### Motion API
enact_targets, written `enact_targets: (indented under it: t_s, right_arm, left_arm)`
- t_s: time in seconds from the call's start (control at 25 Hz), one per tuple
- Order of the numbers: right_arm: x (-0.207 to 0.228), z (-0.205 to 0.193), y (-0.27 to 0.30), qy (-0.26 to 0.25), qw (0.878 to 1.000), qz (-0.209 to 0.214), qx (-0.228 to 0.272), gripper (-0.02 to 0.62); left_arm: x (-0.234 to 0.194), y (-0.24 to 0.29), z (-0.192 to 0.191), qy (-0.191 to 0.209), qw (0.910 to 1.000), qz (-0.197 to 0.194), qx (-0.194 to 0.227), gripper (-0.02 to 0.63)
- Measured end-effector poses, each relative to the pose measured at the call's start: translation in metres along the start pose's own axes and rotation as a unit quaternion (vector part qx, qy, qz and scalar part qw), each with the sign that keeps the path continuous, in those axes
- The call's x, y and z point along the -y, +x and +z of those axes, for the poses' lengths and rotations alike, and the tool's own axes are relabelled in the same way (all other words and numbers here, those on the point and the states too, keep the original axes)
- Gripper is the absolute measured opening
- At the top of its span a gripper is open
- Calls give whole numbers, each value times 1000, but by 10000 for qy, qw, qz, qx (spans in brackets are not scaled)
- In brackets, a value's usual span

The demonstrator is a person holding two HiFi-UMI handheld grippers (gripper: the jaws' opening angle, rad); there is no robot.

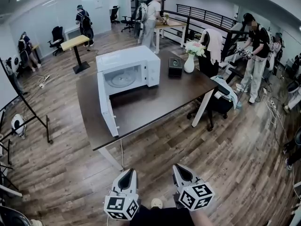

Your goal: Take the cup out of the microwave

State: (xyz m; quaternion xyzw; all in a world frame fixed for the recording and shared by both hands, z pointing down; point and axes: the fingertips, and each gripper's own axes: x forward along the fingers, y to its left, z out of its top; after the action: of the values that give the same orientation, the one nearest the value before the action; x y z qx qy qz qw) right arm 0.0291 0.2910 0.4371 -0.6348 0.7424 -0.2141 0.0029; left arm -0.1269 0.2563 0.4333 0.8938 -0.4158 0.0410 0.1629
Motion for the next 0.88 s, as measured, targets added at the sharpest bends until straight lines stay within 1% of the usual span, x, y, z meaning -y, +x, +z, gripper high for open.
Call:
enact_targets:
  t_s: [0.2, 0.32, 0.52, 0.72, 0.88]
  right_arm:
    - [14, 3, 4, 71, 9999, 65, 27, -6]
    - [21, 6, 6, 89, 9999, 74, 13, -5]
    - [19, 8, 5, 93, 9998, 183, -24, -5]
    - [32, 4, 14, 192, 9997, 136, -79, -5]
    - [35, 7, 24, 164, 9998, 108, -90, -5]
  left_arm:
    - [6, 11, -9, -34, 9999, 72, -78, 18]
    - [9, 13, -5, -82, 9999, 105, -55, 20]
    - [6, 14, -3, 22, 9995, 284, -142, 19]
    - [5, 29, -7, 71, 9993, 273, -238, 18]
    - [-2, 40, -3, 112, 9993, 263, -234, 18]
